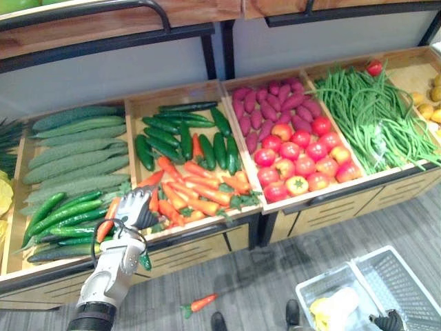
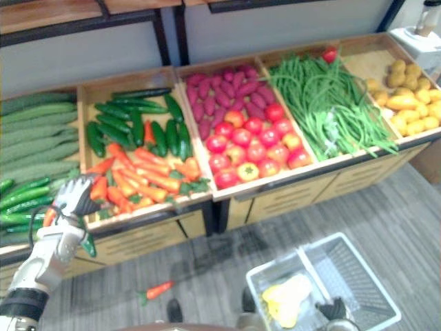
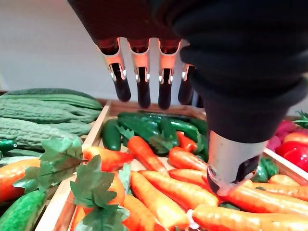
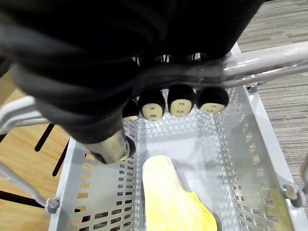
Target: Pick vegetable in the basket
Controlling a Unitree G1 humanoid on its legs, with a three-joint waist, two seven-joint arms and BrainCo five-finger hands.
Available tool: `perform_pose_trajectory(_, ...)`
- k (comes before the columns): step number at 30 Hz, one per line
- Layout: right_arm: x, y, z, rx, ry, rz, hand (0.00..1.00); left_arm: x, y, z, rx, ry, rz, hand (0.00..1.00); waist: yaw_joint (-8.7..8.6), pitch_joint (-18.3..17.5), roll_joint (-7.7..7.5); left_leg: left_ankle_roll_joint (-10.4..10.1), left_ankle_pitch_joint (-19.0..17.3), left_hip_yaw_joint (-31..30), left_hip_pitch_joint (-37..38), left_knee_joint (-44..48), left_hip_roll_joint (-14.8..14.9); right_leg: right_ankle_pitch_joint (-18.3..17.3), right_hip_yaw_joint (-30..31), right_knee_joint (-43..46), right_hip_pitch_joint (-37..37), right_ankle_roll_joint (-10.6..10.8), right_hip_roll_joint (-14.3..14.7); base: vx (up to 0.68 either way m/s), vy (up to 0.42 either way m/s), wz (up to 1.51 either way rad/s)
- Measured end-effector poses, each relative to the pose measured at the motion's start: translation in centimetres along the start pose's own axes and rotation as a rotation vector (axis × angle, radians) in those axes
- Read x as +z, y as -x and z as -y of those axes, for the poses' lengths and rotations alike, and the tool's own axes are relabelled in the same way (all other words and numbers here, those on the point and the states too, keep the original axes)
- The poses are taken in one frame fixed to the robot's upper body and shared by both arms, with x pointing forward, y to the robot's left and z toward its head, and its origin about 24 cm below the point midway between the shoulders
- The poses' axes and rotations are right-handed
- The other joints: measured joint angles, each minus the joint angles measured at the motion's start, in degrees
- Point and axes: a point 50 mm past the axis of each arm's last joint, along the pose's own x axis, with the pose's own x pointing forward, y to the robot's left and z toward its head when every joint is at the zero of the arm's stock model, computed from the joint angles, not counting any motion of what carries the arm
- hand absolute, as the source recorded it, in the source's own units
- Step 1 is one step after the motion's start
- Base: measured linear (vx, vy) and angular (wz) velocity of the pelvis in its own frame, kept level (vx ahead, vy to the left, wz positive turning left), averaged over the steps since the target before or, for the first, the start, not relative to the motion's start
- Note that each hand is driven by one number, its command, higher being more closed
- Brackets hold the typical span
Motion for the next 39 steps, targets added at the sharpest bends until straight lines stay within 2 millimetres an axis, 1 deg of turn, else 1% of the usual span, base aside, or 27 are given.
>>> perform_pose_trajectory(4, 0.0, 0.0, 0.0, 0.001, 0.000, -0.002, 1.00, -0.1, 0.0, 0.0, 0.000, -0.004, -0.010, 1.00, -0.01, -0.13, -0.03, 0.08, 0.05, -0.10, 0.10, 0.00, 0.02, 0.11, 0.00, 0.04, 0.11, 0.05, 0.08, 0.00, 0.000, 0.00)
perform_pose_trajectory(5, 0.0, 0.0, 0.0, 0.001, 0.000, -0.002, 1.00, -0.1, 0.0, 0.0, -0.001, -0.005, -0.013, 0.00, 0.00, -0.14, -0.04, 0.09, 0.03, -0.12, 0.38, 0.00, 0.02, 0.11, 0.00, 0.04, 0.34, 0.05, 0.09, 0.00, 0.000, 0.00)
perform_pose_trajectory(15, -0.1, 0.1, -0.1, 0.006, 0.007, -0.003, 1.00, -0.2, 0.0, 0.0, 0.000, -0.006, -0.013, 0.00, 0.00, -0.63, -0.60, 0.15, -0.01, -0.40, 0.74, 0.00, -0.06, 0.04, -0.10, -0.04, 0.83, 0.07, -0.02, 0.00, 0.000, 0.00)
perform_pose_trajectory(20, -0.2, 0.1, -0.2, 0.006, 0.010, -0.002, 1.00, 0.0, 0.0, 0.1, -0.011, -0.042, 0.009, 0.00, -0.04, -0.66, -0.64, 0.21, 0.03, -0.38, 0.74, -0.01, -0.08, 0.01, -0.06, -0.12, 0.80, 0.12, -0.05, 0.00, 0.000, 0.00)
perform_pose_trajectory(26, 0.1, 0.1, -0.4, 0.000, 0.024, 0.011, 1.00, 0.3, 0.4, 2.3, -0.133, -0.101, 0.075, 0.00, -0.14, -0.69, -0.75, 0.13, -0.08, 0.28, 0.59, 0.00, -0.05, 0.03, 0.65, -0.04, 0.07, 0.14, -0.01, 0.00, 0.000, -0.06)
perform_pose_trajectory(27, 0.3, 0.0, -0.4, -0.001, 0.024, 0.018, 1.00, 0.3, 0.5, 2.9, -0.178, -0.144, 0.110, 0.00, -0.05, -0.69, -0.77, 0.14, -0.17, 1.04, 0.60, 0.00, -0.02, 0.10, 1.41, 0.08, -0.32, 0.22, 0.07, 0.00, -0.002, -0.20)
perform_pose_trajectory(28, 0.5, 0.0, -0.4, -0.001, 0.024, 0.021, 1.00, 0.4, 0.5, 3.2, -0.198, -0.167, 0.127, 0.00, -0.08, -0.69, -0.77, 0.14, -0.19, 1.29, 0.60, 0.00, -0.03, 0.13, 1.64, 0.12, -0.45, 0.23, 0.08, 0.00, -0.008, -0.23)
perform_pose_trajectory(30, 0.7, -0.1, -0.4, -0.005, 0.024, 0.030, 1.00, 0.7, 0.2, 3.7, -0.235, -0.198, 0.170, 0.00, -0.05, -0.63, -0.86, 0.05, -0.40, 2.59, 0.56, 0.00, 0.05, 0.24, 2.90, 0.42, -1.32, 0.30, 0.23, 0.00, -0.010, -0.25)
perform_pose_trajectory(34, 1.4, -0.2, -0.4, -0.010, 0.017, 0.051, 1.00, 1.2, -0.5, 4.1, -0.255, -0.251, 0.209, 0.00, -0.19, -0.52, -0.97, -0.20, -0.80, 4.69, 0.35, 0.00, 0.27, 0.25, 4.80, 1.14, -3.16, 0.45, 0.59, 0.00, -0.012, -0.29)
perform_pose_trajectory(35, 1.6, -0.3, -0.4, -0.010, 0.019, 0.060, 1.00, 1.1, -0.7, 4.1, -0.257, -0.256, 0.207, 0.00, -0.80, -0.41, -0.99, -0.28, -0.89, 5.19, 0.26, 0.01, 0.38, 0.23, 5.23, 1.18, -3.59, 0.47, 0.76, 0.00, -0.015, -0.23)
perform_pose_trajectory(39, 2.3, -0.4, -0.2, -0.025, 0.013, 0.084, 1.00, 1.4, -1.7, 3.8, -0.248, -0.272, 0.210, 0.00, -1.49, 0.18, -1.01, -0.30, -1.77, 6.39, -1.35, 1.59, 0.78, 0.32, 6.52, 1.64, -5.54, 0.38, 1.01, 0.02, -0.027, -0.20)
